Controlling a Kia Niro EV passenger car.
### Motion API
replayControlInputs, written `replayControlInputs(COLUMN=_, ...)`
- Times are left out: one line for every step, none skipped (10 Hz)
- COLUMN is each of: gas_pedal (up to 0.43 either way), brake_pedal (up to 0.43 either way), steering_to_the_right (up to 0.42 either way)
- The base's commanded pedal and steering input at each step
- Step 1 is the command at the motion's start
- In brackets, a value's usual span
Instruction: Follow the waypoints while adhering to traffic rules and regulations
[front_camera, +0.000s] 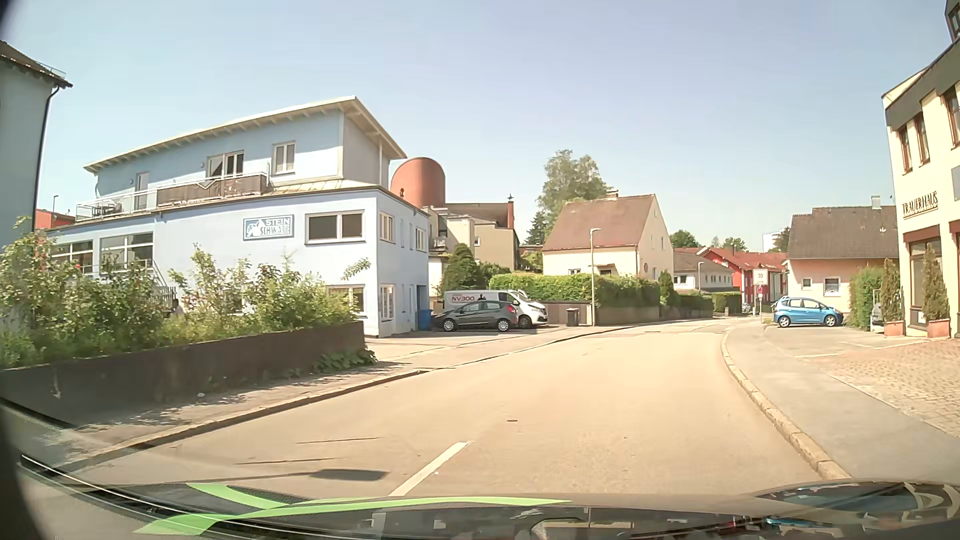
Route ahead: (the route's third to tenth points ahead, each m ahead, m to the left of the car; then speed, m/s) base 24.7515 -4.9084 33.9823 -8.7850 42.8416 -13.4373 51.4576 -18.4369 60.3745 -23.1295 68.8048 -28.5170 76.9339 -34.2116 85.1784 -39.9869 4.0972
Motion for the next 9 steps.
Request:
replayControlInputs(gas_pedal=0.118, brake_pedal=0.0, steering_to_the_right=0.173)
replayControlInputs(gas_pedal=0.118, brake_pedal=0.0, steering_to_the_right=0.169)
replayControlInputs(gas_pedal=0.118, brake_pedal=0.0, steering_to_the_right=0.162)
replayControlInputs(gas_pedal=0.118, brake_pedal=0.0, steering_to_the_right=0.153)
replayControlInputs(gas_pedal=0.118, brake_pedal=0.0, steering_to_the_right=0.143)
replayControlInputs(gas_pedal=0.118, brake_pedal=0.0, steering_to_the_right=0.134)
replayControlInputs(gas_pedal=0.118, brake_pedal=0.0, steering_to_the_right=0.127)
replayControlInputs(gas_pedal=0.118, brake_pedal=0.0, steering_to_the_right=0.116)
replayControlInputs(gas_pedal=0.118, brake_pedal=0.0, steering_to_the_right=0.109)
